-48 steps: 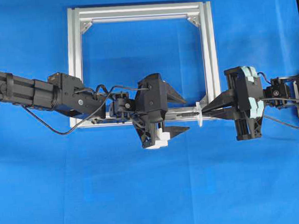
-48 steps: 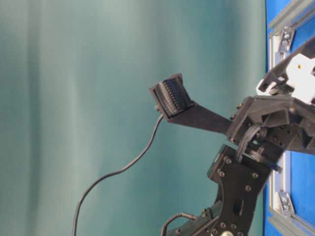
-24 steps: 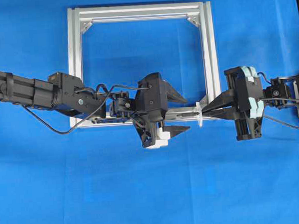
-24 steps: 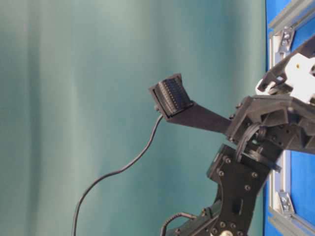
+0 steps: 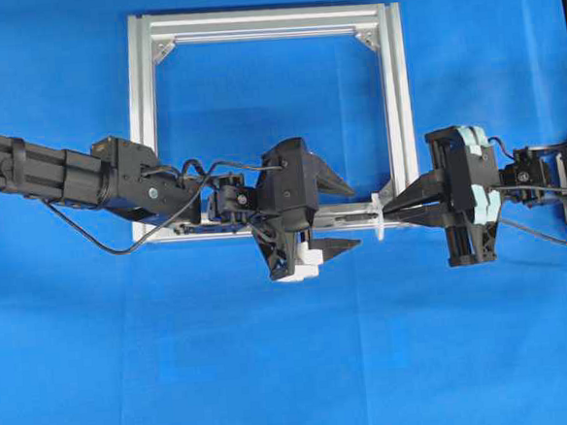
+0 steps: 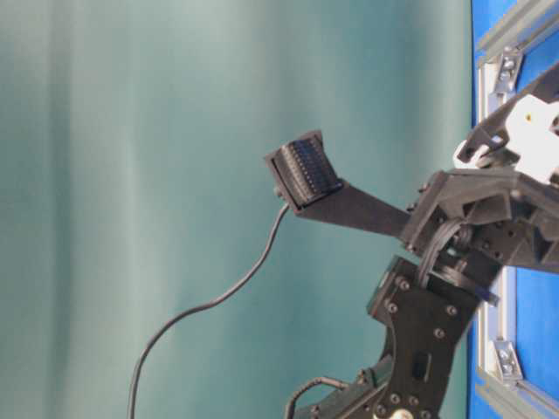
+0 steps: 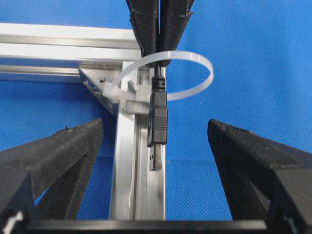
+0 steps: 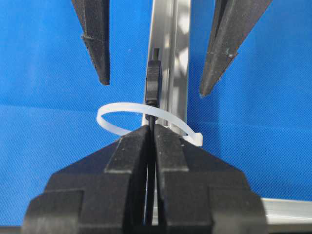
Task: Insert the wire through the string loop located on the right side.
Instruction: 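Open the left gripper around the USB plug beyond the loop, then close the left gripper on the plug and open the right gripper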
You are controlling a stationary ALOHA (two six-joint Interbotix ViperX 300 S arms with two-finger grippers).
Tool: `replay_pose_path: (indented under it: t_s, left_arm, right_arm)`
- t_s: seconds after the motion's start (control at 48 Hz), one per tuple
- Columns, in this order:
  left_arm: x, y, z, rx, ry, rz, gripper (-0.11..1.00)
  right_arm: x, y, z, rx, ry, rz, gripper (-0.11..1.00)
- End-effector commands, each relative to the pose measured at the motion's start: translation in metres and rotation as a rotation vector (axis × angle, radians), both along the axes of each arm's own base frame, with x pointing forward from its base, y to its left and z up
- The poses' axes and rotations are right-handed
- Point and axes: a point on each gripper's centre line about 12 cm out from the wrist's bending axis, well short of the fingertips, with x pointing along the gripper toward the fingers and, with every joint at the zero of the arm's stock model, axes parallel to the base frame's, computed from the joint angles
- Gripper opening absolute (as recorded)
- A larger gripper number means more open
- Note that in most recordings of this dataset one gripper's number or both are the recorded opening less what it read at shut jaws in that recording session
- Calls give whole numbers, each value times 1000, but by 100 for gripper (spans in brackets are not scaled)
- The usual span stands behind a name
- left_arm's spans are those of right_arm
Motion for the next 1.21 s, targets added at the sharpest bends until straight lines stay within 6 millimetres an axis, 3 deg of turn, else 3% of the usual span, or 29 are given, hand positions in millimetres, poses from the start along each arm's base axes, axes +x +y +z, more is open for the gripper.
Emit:
replay_pose_path:
  t_s: [0.0,0.146,0.375,0.77,0.895,1.103,1.187]
  left_arm:
    - [6,0,17,0,-46,0,82]
    - [7,-1,17,0,-37,-4,73]
    - [9,0,16,4,-17,-6,8]
    - [9,0,17,14,-20,-9,8]
    - [8,0,15,14,-16,-9,8]
    - [4,1,16,14,-14,-9,8]
    - [2,1,18,15,-13,-9,8]
  right_arm:
    - [6,0,7,1,-34,-1,-4]
    - [5,0,7,1,-34,-1,-4]
    - [6,0,8,-1,-48,0,-4]
    - [6,0,8,0,-49,-1,0]
    - [5,0,7,5,-38,-4,22]
    - [5,0,6,10,-24,-9,85]
    - [5,0,6,12,-25,-13,96]
